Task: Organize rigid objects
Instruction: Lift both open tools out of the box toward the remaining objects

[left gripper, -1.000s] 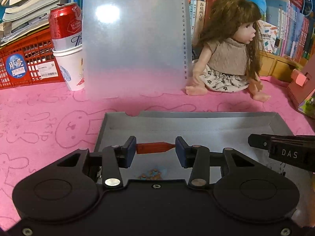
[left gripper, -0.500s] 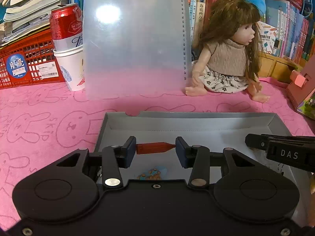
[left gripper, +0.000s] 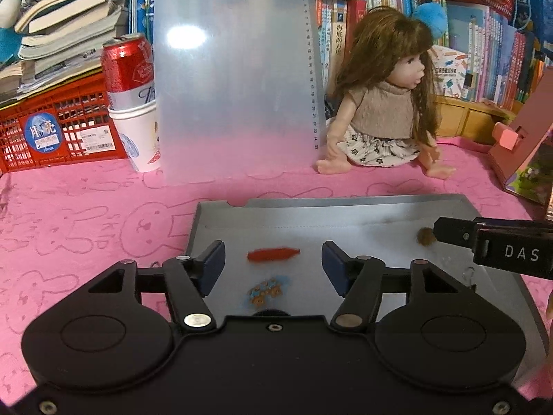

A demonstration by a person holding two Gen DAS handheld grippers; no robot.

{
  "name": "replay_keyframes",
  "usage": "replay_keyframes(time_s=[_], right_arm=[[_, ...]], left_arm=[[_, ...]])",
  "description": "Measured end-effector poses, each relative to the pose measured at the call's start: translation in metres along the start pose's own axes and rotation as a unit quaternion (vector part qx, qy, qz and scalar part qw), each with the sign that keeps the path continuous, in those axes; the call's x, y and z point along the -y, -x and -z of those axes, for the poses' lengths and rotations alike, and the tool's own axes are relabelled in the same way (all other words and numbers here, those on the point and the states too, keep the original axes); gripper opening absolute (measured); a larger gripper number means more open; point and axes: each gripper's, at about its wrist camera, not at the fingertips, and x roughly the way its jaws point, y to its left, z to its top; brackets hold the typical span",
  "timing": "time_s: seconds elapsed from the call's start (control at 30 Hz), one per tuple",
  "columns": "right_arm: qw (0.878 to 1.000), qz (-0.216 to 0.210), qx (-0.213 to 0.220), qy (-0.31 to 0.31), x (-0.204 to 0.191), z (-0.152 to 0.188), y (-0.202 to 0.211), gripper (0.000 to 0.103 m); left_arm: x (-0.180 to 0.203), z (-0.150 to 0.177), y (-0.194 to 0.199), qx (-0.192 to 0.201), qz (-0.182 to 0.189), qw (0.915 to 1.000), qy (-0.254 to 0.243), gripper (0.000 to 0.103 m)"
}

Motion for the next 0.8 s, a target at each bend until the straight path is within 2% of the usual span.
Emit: replay_keyframes(time_s=[0.43,0.8], right_arm=[[0.999,-0.006,0.03,0.033,0.0,0.018,0.06,0.08],[0.996,-0.021,0.05,0.076,-0.008,0.054,0.102,0.083]], left_arm=[[0.006,0.026,0.064,0.023,0.021,0.9994,-0.017,0.068],[0.009,0.059,0.096,0.02,0.033,0.9991,-0.019,0.07]])
